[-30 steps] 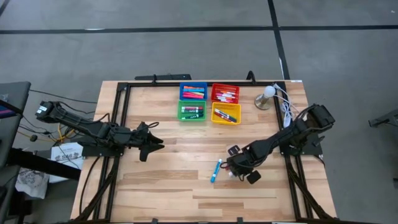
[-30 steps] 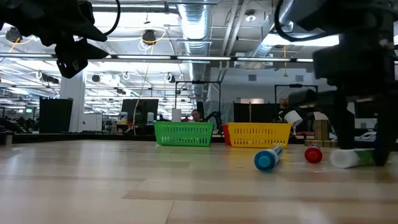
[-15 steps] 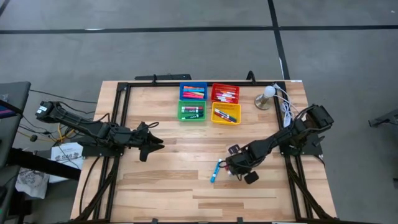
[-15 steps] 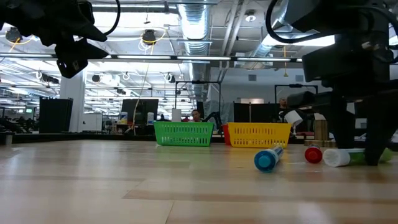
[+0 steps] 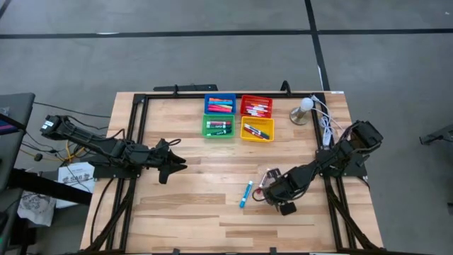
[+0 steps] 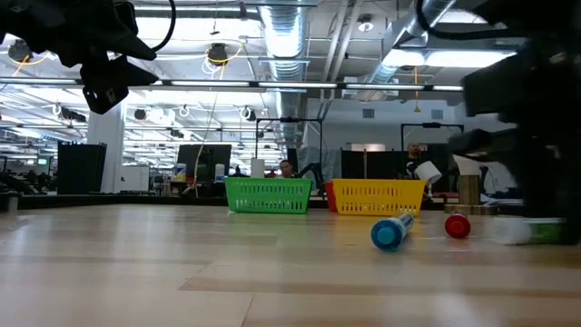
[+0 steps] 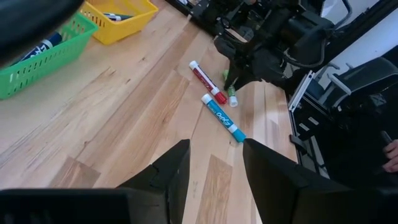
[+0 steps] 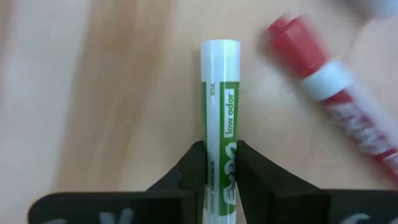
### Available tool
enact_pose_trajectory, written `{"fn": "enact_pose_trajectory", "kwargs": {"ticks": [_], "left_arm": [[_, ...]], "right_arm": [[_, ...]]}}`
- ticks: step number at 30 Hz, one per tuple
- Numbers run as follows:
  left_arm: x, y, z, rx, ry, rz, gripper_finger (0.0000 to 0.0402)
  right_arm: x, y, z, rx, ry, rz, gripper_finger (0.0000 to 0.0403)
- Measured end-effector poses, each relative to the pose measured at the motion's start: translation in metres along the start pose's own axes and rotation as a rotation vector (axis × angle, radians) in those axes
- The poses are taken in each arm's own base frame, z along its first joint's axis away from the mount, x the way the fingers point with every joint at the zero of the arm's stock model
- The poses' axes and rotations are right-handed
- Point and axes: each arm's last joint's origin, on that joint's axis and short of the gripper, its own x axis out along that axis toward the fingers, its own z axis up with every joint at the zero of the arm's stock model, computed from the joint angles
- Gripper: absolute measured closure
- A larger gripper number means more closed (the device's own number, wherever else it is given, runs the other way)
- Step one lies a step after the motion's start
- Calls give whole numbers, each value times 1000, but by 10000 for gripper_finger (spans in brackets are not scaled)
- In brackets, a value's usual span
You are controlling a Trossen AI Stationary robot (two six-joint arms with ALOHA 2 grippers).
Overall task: Pick & Place Markers
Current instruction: Put the large green marker into the green basket
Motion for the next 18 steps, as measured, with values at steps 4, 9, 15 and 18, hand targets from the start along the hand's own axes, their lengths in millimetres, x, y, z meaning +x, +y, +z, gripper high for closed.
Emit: {"fn": "enact_pose_trajectory", "kwargs": {"ticks": [4, 9, 15, 18], "left_arm": [[0, 0, 0, -3, -3, -2, 254], [0, -1, 1, -7, -10, -9, 254], [0, -3, 3, -16, -33, -28, 254], [0, -4, 5, -21, -45, -38, 254]], "right_arm": [[-16, 7, -5, 50, -4, 115, 349], [-45, 16, -1, 76, -87, 216, 350], [-85, 24, 8, 59, -216, 393, 350], [-104, 25, 14, 27, -342, 484, 350]]}}
